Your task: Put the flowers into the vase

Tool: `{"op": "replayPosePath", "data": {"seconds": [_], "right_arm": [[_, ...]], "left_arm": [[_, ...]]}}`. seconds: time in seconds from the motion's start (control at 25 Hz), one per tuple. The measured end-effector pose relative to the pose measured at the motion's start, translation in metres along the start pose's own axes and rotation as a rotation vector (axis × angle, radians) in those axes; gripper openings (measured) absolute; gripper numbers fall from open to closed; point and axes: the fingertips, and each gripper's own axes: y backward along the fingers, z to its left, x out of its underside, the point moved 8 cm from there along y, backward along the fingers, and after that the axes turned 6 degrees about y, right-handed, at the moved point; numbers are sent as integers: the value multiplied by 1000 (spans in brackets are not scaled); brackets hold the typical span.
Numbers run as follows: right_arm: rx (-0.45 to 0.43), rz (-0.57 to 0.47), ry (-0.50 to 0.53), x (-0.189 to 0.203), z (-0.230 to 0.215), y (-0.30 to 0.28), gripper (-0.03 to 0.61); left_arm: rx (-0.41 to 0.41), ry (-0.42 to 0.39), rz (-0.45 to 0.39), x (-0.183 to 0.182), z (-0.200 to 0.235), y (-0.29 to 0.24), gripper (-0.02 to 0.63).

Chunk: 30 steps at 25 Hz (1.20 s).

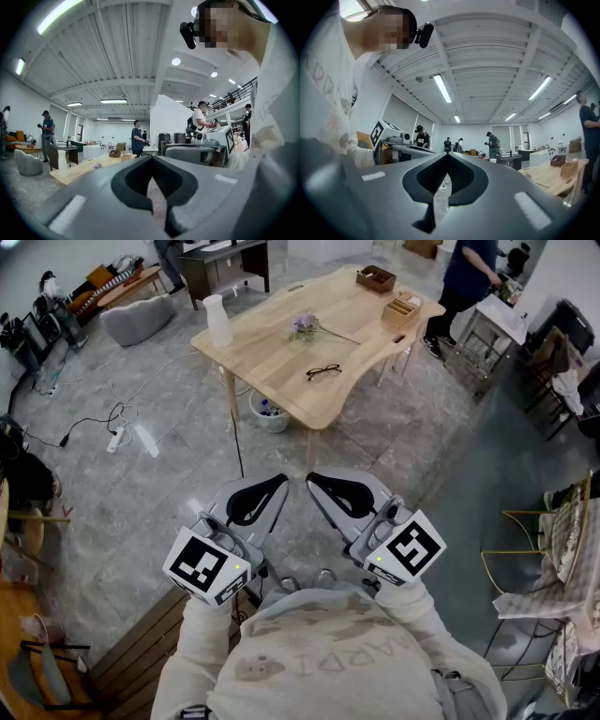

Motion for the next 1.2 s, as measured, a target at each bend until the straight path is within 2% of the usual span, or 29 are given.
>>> {"op": "replayPosePath", "data": {"seconds": [0.2, 0.52, 0.92, 1.2], "right_arm": [[-8, -1, -5, 2, 0, -3, 21], [-1, 6, -7, 1, 7, -3, 21], [55, 30, -27, 9, 27, -6, 20], [109, 86, -11, 16, 27, -4, 31]], "left_arm": [[-3, -33, 17, 3, 0, -2, 0], [6, -14, 14, 4, 1, 3, 0], [37, -31, 3, 20, 12, 19, 0], [84, -7, 6, 29, 21, 10, 0]]}}
